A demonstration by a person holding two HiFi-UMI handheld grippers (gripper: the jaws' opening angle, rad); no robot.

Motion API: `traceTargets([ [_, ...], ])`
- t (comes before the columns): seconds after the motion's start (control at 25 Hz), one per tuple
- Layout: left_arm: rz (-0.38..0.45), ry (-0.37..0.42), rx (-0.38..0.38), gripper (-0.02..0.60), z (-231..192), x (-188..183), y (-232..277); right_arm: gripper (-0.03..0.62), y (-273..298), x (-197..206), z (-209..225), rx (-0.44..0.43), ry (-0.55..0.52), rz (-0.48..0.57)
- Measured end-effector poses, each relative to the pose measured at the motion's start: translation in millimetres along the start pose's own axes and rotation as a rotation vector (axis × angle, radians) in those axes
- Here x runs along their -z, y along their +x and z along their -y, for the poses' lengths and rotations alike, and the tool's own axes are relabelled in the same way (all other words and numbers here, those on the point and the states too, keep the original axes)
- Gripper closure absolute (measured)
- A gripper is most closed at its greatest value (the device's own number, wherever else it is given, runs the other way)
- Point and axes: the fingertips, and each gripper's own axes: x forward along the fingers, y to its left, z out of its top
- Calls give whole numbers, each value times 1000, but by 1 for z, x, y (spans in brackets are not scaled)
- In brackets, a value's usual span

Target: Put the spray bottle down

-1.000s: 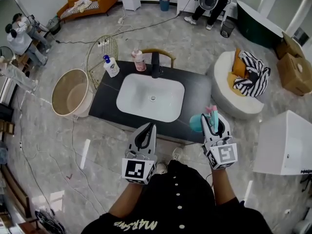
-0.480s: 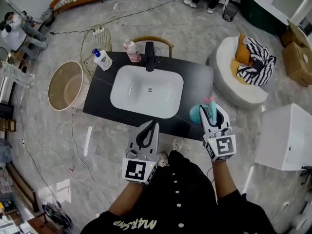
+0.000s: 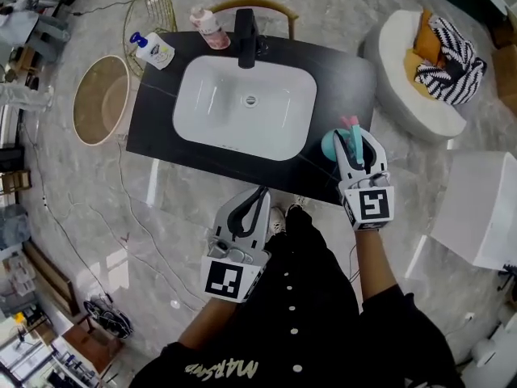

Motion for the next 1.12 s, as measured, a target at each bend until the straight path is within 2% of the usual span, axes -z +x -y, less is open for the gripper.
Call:
traceTargets([
  [0.16, -58, -38, -5, 560, 2, 20, 8, 474, 19, 23, 0, -5, -3, -18],
  [0.4, -101, -62, 4, 560, 5, 42, 15, 473, 31, 42, 0, -3, -1, -29],
  [0.64, -127, -77, 4, 560, 7, 53, 21, 473, 37, 55, -2, -9, -17, -51],
  [1.0, -152, -89, 1, 560, 10, 63, 23, 470, 39, 57, -10, -22, 13, -52],
  [1.12, -161, -99, -11, 560, 5, 67, 23, 410, 40, 60, -12, -30, 20, -57],
])
